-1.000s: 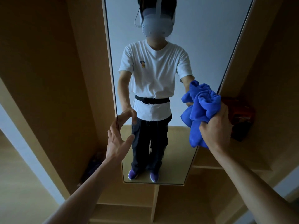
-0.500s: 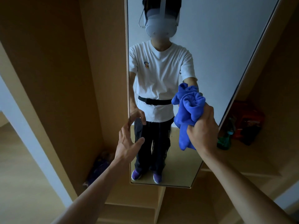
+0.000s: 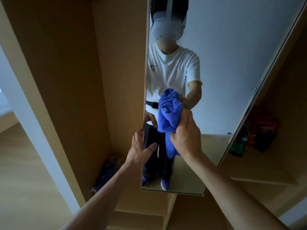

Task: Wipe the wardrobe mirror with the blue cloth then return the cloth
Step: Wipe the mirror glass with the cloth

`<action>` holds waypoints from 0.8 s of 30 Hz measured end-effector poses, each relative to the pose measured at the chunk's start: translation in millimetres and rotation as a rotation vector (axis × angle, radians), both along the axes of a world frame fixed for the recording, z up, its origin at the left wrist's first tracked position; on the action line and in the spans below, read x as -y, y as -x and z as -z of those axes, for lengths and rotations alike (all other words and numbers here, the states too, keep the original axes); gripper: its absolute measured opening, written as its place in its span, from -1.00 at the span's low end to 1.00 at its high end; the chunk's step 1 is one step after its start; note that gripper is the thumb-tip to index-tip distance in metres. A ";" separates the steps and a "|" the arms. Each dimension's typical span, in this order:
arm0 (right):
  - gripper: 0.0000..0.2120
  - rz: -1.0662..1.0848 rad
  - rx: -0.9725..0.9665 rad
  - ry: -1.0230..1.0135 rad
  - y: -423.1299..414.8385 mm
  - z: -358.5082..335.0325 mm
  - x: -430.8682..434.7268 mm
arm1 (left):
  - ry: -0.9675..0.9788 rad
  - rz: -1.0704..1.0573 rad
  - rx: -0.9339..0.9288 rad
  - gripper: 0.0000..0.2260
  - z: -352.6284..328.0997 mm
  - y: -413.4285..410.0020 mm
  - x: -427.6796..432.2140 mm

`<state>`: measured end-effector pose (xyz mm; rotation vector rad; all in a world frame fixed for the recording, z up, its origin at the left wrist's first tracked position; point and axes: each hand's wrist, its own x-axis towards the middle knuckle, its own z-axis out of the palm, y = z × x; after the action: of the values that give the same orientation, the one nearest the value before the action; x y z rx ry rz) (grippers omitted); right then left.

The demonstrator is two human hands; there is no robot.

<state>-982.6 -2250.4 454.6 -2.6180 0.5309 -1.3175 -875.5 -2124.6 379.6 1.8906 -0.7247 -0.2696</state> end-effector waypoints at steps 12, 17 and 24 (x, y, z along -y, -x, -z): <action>-0.41 -0.039 -0.177 0.159 -32.5 4.6 -35.6 | 0.100 0.111 -0.137 -0.38 -12.3 -7.5 -15.4; -0.59 -0.054 -0.305 0.335 -28.0 0.9 -30.6 | 0.146 0.105 -0.135 -0.44 -2.0 -10.5 -12.0; -0.43 0.005 -0.374 0.495 -25.5 10.3 -30.9 | 0.104 0.095 -0.072 -0.60 11.5 -10.3 -8.5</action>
<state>-957.0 -2219.5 444.3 -3.3029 0.2786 -1.0665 -865.2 -2116.0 368.1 1.7422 -0.7663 -0.3520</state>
